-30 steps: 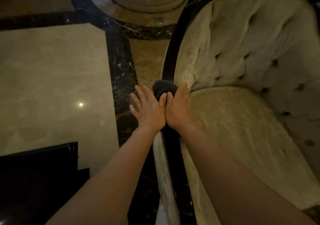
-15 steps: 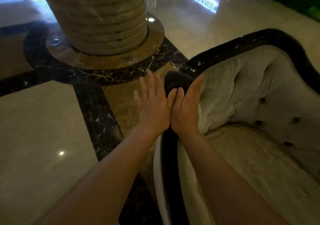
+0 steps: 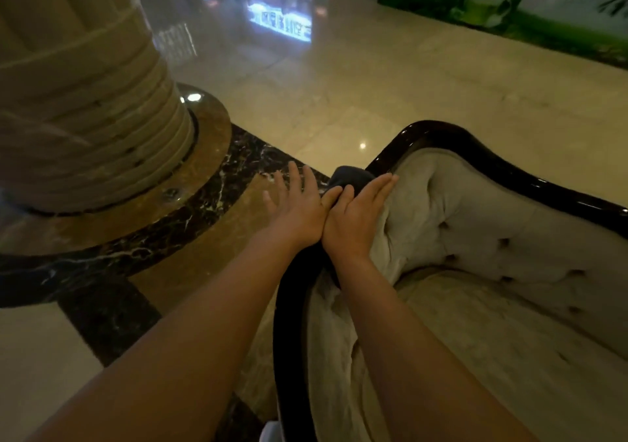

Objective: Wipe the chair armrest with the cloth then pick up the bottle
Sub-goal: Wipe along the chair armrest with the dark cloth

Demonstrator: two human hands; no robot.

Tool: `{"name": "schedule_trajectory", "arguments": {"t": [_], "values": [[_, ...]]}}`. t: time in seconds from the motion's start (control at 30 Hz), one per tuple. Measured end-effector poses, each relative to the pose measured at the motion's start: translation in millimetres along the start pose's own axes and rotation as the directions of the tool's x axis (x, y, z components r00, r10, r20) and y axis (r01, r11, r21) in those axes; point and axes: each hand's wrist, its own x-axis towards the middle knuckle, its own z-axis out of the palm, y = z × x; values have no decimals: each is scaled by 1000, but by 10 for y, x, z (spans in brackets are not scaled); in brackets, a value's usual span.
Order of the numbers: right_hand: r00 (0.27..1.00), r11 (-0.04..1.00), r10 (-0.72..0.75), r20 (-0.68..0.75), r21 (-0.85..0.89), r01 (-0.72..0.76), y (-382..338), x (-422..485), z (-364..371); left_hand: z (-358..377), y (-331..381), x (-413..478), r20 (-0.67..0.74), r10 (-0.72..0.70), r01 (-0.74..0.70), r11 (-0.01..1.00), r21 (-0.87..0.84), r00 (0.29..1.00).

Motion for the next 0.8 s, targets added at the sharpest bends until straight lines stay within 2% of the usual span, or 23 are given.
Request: {"name": "schedule_trajectory", "arguments": {"t": [0.1,0.33,0.53,0.67,0.8], "values": [[997,997,75,-1,-16,-75,41,535,-82,11,346,441,69,85,-82,996,-35,994],[961,961,275,-22,-10,-275,102,1497,-235,-12,983,1270,231,195,-178,980,-90,953],[900,901,433,-45,-7,-433,218,1994,-270,47,1333,1769,302,254,-262,965,-15,919],[836,850,526,-157,59,-524,360,2457,-333,116,1713,2241,357,342,-380,924,42,870],[729,773,633,-258,180,-608,559,2856,-406,266,2099,2664,438,426,-508,857,84,791]]}}
